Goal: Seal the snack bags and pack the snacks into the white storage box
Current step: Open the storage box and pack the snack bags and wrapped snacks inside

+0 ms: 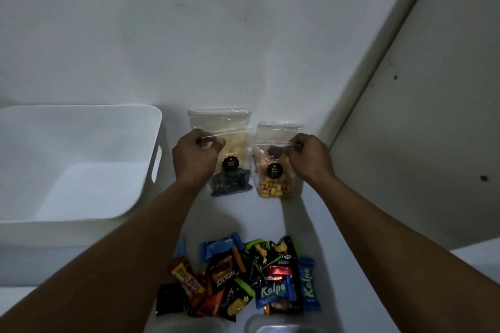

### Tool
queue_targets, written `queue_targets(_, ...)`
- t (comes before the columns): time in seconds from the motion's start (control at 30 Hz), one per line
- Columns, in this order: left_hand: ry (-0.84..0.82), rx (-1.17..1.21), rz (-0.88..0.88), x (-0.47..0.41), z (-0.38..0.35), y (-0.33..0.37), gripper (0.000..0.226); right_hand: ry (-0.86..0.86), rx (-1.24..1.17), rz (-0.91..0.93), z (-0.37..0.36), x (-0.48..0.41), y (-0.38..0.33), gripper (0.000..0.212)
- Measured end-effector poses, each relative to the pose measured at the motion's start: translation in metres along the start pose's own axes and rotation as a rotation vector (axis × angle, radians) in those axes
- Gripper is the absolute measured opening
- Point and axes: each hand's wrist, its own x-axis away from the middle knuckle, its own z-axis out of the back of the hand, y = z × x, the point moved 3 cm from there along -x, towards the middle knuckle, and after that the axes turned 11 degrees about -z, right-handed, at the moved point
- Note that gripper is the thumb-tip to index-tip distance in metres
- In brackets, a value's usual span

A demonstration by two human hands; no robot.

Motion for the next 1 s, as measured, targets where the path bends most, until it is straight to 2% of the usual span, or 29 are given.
queue_targets(0.13,-0.064,-0.032,-0.048,-0.007,0.007,0.017,0.018,-0.046,0.067,0.045,0.007,0.001,-0.004,0.011)
queue_targets(0.27,-0.329,-0.228,-0.168,-0.014,0.007,0.031,0.021,-0.081,0.101,0.078,0.016,0.002,-0.008,0.011)
queue_targets(0.33,-0.389,-0.310,-0.214,-0.015,0.010,0.041,0.020,-0.092,0.120,0.077,0.022,0.005,-0.012,0.012)
queue_targets(0.63,-0.429,-0.303,-0.327,-0.026,0.057,0.121,0.013,-0.044,0.132,0.146,0.088,0.031,-0.064,0.012)
queue_targets(1.0,-0.378,-0.268,-0.432,-0.049,0.200,0.207,0.015,0.045,0.157,0.301,0.165,0.095,-0.196,0.011)
